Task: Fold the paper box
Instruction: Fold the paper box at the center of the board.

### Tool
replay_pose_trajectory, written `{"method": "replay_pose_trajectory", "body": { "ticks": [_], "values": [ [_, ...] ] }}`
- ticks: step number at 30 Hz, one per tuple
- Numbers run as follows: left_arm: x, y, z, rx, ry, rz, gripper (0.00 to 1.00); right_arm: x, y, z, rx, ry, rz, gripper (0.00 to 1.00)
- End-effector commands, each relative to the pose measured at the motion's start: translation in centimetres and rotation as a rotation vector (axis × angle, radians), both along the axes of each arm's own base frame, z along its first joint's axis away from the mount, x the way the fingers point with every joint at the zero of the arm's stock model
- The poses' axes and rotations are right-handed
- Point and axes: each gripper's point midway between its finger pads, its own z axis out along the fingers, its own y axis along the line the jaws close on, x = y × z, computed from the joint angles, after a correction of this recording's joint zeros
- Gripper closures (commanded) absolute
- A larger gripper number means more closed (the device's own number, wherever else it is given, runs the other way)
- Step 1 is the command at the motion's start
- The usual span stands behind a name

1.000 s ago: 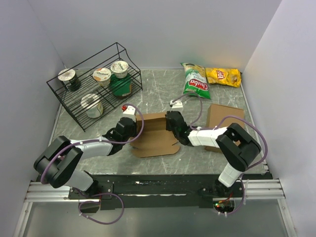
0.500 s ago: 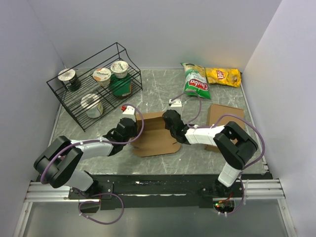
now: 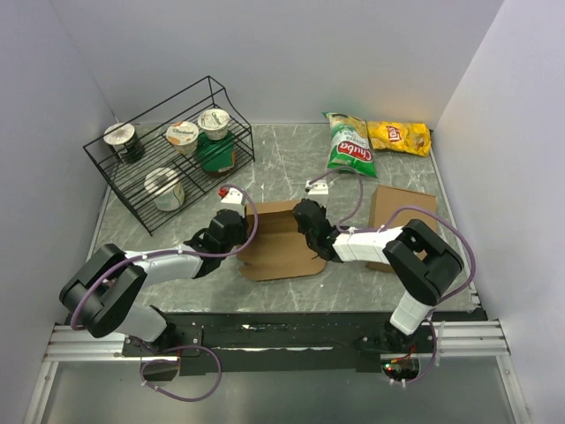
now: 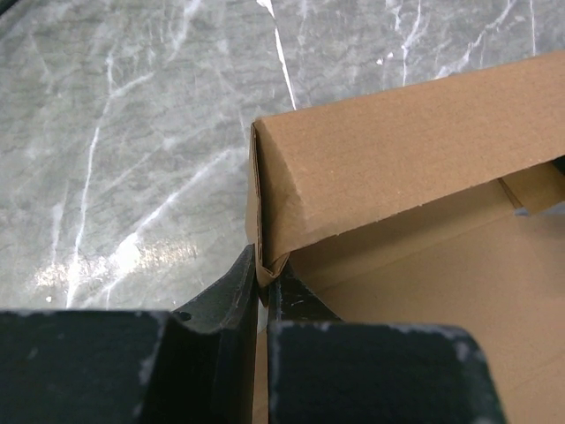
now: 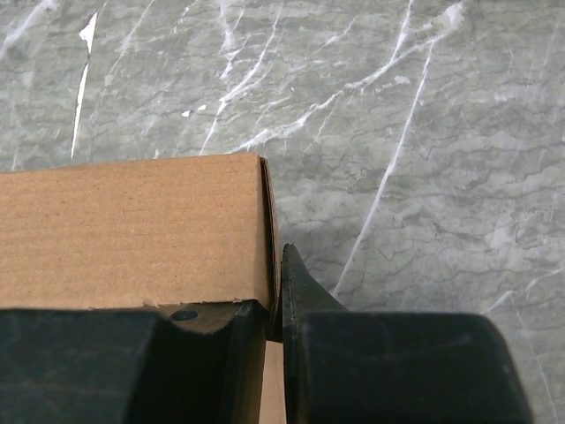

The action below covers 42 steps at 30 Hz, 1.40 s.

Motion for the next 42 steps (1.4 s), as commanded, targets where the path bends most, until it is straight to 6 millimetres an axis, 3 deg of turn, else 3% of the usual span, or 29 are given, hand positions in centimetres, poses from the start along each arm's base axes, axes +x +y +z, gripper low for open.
{"method": "replay_pose_trajectory", "body": {
  "ticks": [1, 5, 11, 15, 20, 22, 32, 34, 36, 38, 40, 41, 42],
  "values": [
    [-0.2, 1.4, -0.4, 0.032, 0.043, 0.04, 0.99, -0.3, -5.6, -0.4, -0.127, 0.0, -0.155, 0.81],
    [-0.2, 1.7, -1.1, 0.059, 0.101, 0.071, 0.99, -0.6, -5.2, 0.7, -0.08, -0.012, -0.14, 0.74],
    [0.6, 1.8, -0.8, 0.127, 0.145, 0.098, 0.99, -1.9, -5.1, 2.3, -0.054, -0.022, -0.116, 0.51],
    [1.3, 1.5, -0.3, 0.155, 0.159, 0.093, 0.99, -3.1, -4.7, 2.9, -0.053, -0.011, -0.087, 0.28],
    [1.8, 1.1, -0.8, 0.191, 0.219, 0.059, 0.99, -4.8, -1.9, 4.4, -0.034, -0.021, 0.109, 0.17],
    [1.8, 1.1, -1.5, 0.213, 0.251, 0.045, 0.99, -5.6, -1.3, 4.2, -0.022, 0.003, 0.163, 0.17],
    [2.1, 0.9, -1.6, 0.236, 0.272, 0.021, 0.99, -7.9, -2.0, 5.0, 0.038, 0.072, 0.175, 0.11],
    [2.0, 0.7, -1.6, 0.223, 0.273, 0.002, 0.99, -7.1, -2.6, 5.7, 0.102, 0.043, 0.184, 0.13],
    [2.0, 0.7, -1.8, 0.22, 0.262, -0.002, 0.99, -7.5, -1.2, 6.5, 0.2, 0.038, 0.325, 0.13],
    [1.8, 1.3, -2.0, 0.23, 0.25, 0.01, 0.99, -6.9, -1.7, 8.3, 0.285, 0.001, 0.359, 0.17],
    [2.3, 1.6, -1.0, 0.204, 0.189, 0.032, 0.99, -6.4, -2.5, 9.6, 0.309, -0.031, 0.358, 0.2],
    [1.6, 2.0, -1.6, 0.208, 0.202, 0.033, 0.99, -5.7, -3.5, 9.8, 0.311, -0.037, 0.326, 0.22],
    [2.4, 1.4, -0.3, 0.163, 0.132, 0.029, 0.99, -5.4, -3.9, 10.3, 0.325, -0.045, 0.32, 0.23]
  ]
}}
